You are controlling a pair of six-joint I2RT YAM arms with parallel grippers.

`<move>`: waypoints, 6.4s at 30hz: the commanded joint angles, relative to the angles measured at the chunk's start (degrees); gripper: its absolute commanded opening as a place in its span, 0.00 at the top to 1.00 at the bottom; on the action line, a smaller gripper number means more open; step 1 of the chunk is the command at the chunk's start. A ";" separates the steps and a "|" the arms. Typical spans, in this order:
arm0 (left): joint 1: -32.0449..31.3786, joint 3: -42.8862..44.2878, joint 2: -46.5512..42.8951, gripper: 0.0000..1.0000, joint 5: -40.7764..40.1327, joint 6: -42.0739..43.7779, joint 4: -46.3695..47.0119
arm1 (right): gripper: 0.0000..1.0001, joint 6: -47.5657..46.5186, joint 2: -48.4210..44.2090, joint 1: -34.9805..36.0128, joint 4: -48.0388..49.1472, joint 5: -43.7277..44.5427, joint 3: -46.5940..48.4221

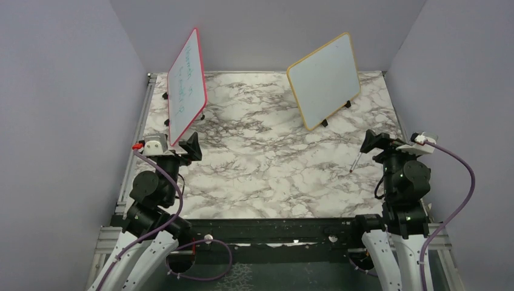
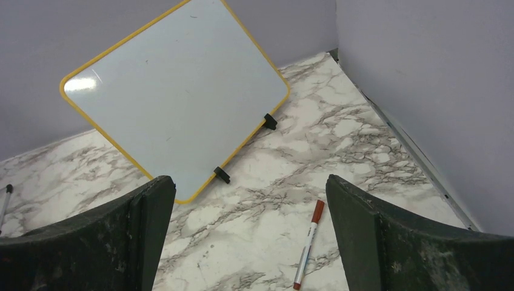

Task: Write a sentence on the whiteboard
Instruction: Move the whiteboard stand to the center of the board.

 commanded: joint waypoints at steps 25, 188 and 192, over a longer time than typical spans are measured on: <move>-0.03 2.56 4.77 0.01 2.97 -1.41 -2.36 | 0.00 7.86 33.18 -0.53 -4.95 -21.44 7.21; 0.01 0.98 0.90 0.01 8.00 -0.10 -1.54 | 0.00 30.18 53.91 59.79 -18.99 36.88 15.85; -0.03 0.89 1.29 0.01 7.92 -0.49 -1.28 | 0.00 31.20 49.09 55.08 -23.32 37.39 15.74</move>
